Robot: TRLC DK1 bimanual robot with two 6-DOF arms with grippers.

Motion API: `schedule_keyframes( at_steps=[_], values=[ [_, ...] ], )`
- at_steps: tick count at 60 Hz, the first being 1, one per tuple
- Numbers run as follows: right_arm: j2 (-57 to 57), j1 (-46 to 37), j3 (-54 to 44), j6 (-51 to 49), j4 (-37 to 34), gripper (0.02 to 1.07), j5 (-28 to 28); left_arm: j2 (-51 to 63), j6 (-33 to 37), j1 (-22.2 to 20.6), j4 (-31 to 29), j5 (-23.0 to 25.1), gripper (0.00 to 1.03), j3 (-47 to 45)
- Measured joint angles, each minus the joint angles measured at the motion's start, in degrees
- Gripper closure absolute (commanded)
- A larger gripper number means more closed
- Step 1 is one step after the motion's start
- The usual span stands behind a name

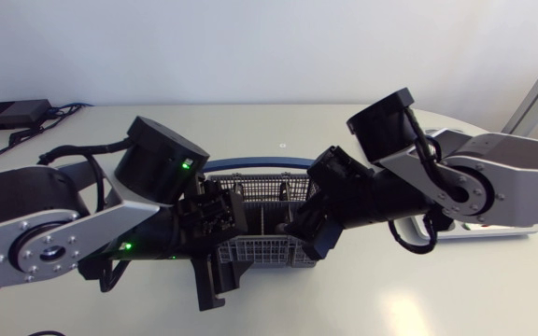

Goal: Sort the cutlery from the basket into the organizer compartments.

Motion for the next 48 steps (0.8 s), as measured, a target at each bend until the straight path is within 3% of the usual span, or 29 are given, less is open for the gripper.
schedule_keyframes(
  at_steps=[9,20,43,48],
  values=[
    [1.25,0.59,0.07,0.22,0.98,0.61,1.38,-1.88,0.0,0.37,0.28,-0.02,0.15,-0.57],
    [2.51,1.88,0.15,0.22,1.7,0.62,3.06,-2.67,0.0,0.68,0.33,-0.02,0.15,-1.33],
    [5.35,3.74,0.92,0.22,3.04,0.97,4.68,-4.66,0.0,0.68,0.17,-0.02,0.15,-2.34],
    [5.49,3.89,1.05,0.22,2.97,1.0,4.39,-4.9,0.0,0.68,0.13,-0.02,0.15,-2.54]
  ],
)
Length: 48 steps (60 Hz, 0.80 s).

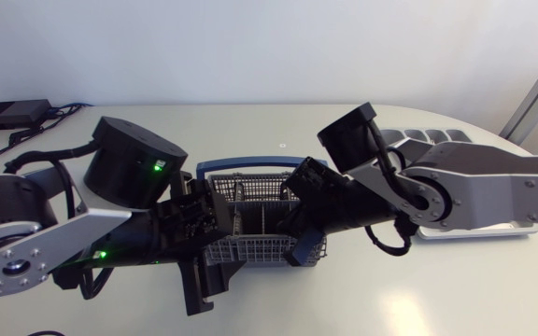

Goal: Sort the cutlery from the basket into the organizer compartments.

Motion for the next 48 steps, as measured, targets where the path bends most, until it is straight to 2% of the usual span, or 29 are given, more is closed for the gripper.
schedule_keyframes(
  at_steps=[13,34,48],
  values=[
    [-0.02,0.22,0.98,0.42,-2.03,1.01,-0.35,0.0,-0.02,0.0,0.02,0.0,0.15,-0.04],
    [-3.21,0.22,5.92,0.37,-10.88,1.01,-0.79,0.0,-0.02,-0.09,0.2,0.02,0.15,-1.49],
    [-6.8,0.15,6.67,0.37,-14.67,1.01,-1.29,2.01,-0.42,-2.51,1.51,-0.02,0.15,-1.53]
  ],
)
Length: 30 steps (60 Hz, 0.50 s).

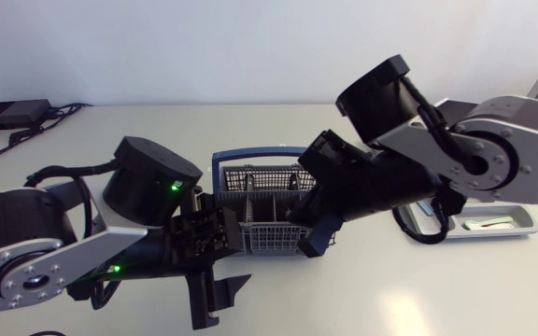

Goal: Sort the cutlery from the basket into the organizer compartments.

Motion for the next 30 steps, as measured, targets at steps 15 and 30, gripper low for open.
schedule_keyframes(
  at_steps=[15,30],
  values=[
    [-2.51,-0.9,1.88,0.0,-3.39,1.01,-3.26,1.55,-0.02,-0.24,0.59,-0.24,0.15,0.0],
    [-2.51,-1.2,1.97,0.0,-3.65,1.01,-3.69,1.55,-0.02,-0.26,0.66,-0.37,0.15,0.0]
  ],
)
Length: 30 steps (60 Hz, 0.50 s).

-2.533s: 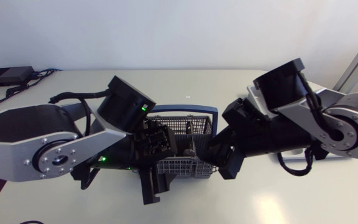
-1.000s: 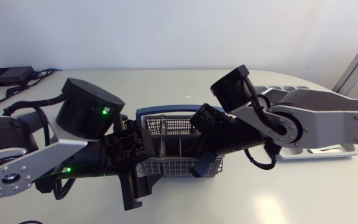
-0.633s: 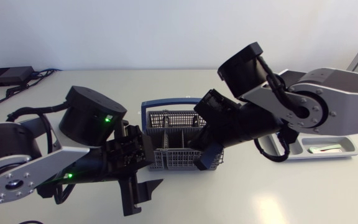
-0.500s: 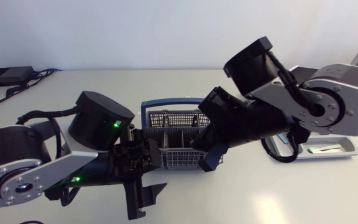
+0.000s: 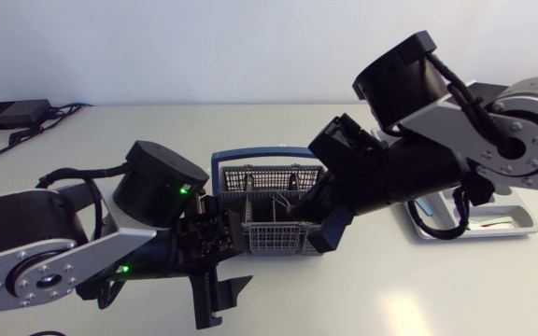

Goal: Sort the cutlery from the basket into the organizer compartments.

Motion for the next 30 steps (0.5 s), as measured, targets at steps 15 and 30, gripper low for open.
schedule_keyframes(
  at_steps=[15,30],
  values=[
    [-2.67,0.0,0.04,-0.02,-6.34,1.01,-1.33,0.02,0.0,0.02,0.0,-0.02,0.15,0.0],
    [-10.78,-2.89,2.6,-0.26,-16.26,1.01,-8.22,0.44,-0.04,-0.33,0.0,-0.28,0.15,0.0]
  ],
)
